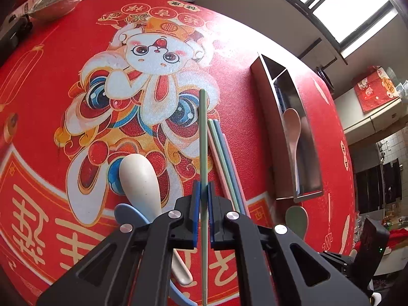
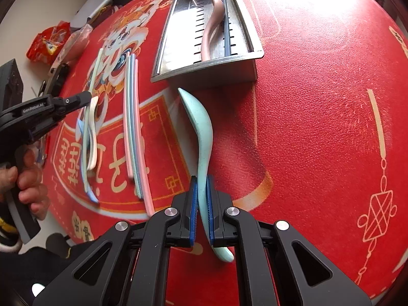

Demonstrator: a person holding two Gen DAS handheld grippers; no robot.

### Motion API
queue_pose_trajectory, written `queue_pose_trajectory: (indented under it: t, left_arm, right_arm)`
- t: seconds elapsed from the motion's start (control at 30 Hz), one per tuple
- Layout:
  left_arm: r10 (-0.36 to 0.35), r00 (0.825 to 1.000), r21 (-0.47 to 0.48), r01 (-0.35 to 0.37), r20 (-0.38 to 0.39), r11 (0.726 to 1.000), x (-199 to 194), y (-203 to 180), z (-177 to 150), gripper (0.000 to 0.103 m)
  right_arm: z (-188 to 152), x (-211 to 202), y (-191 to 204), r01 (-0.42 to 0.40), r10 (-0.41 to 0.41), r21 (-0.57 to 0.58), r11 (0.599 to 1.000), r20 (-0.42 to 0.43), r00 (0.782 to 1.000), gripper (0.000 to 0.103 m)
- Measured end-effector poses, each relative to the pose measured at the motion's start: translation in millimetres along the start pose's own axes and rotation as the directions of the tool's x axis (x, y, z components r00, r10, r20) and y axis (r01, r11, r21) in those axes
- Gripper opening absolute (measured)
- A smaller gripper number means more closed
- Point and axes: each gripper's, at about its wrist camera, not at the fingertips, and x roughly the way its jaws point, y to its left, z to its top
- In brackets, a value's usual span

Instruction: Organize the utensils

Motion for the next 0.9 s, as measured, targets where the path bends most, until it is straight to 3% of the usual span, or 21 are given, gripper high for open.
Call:
queue_pose_trajectory:
  t: [0.27,0.47,0.67,0.9]
  left_arm:
    - [-0.036,0.999,0.019,0.036,0.022,0.999,-16.3,-14.9,4.8,0.006]
    - [-0.058,0.998,0.02,0.057,0.019,0.998,-16.3,-29.0,14.3,0.006]
    - [-0.097,0.995,0.044,0.096,0.023,0.994,-6.2,-66.9,28.8,0.006]
    - [-0.116,0.992,0.052,0.113,0.05,0.992,23.5,-118.2,54.0,0.006]
  right_arm:
    - [1.5,-16.2,2.8,-0.049,0.049,0.004,0.999,0.033,0.998,0.007]
    - [8.0,-42.2,-4.2,-0.093,0.088,0.044,0.995,0.103,0.991,0.007]
    - [22.0,-63.3,-20.3,-0.104,0.092,0.071,0.992,0.159,0.983,0.007]
    - [38.0,-73.1,-46.7,-0.1,0.087,0.076,0.992,0.163,0.983,0.007]
